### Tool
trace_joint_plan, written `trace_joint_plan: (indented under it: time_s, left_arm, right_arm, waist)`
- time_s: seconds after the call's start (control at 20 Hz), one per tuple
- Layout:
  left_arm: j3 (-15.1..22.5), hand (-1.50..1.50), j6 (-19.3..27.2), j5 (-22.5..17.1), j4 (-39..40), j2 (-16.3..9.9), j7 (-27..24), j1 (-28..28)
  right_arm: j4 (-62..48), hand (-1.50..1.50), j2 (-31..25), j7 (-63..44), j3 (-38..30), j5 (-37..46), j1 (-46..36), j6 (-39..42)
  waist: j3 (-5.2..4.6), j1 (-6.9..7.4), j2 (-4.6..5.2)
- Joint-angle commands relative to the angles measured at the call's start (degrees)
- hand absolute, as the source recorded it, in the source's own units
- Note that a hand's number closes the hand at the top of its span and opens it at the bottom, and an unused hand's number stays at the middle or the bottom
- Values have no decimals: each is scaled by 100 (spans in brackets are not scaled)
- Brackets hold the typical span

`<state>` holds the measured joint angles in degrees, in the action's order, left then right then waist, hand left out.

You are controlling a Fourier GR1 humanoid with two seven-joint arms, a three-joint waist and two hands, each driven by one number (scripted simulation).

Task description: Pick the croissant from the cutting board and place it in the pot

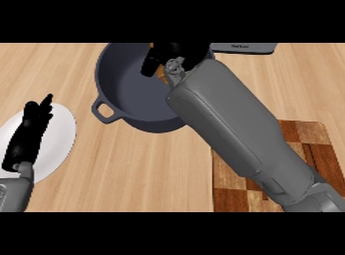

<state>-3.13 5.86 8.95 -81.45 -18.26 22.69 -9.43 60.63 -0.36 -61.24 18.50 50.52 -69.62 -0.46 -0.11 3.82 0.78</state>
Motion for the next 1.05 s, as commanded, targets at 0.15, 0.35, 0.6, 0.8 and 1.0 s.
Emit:
trace_joint_plan:
  time_s: [0.15,0.35,0.6,0.8,1.0]
  left_arm:
    - [-35,0,-63,7,363,8,-188,-328]
    - [-39,0,-100,-4,166,-26,41,-284]
    - [-106,0,-156,-35,176,-91,-89,-149]
    - [-217,0,-49,-67,153,-44,-79,-55]
    - [-337,0,-61,-115,97,-82,-28,183]
  right_arm:
    - [-1282,-150,34,92,107,-994,126,-1748]
    - [-1162,-150,34,374,256,-1466,89,-2807]
    - [-1146,-150,34,804,-26,-1375,123,-4327]
    - [-1214,-150,34,919,-178,-1214,193,-5161]
    - [-718,-150,34,774,-152,-868,693,-5510]
  waist:
    - [-4,128,83]
    - [5,146,37]
    - [9,52,16]
    - [9,-127,-33]
    - [10,-349,-109]
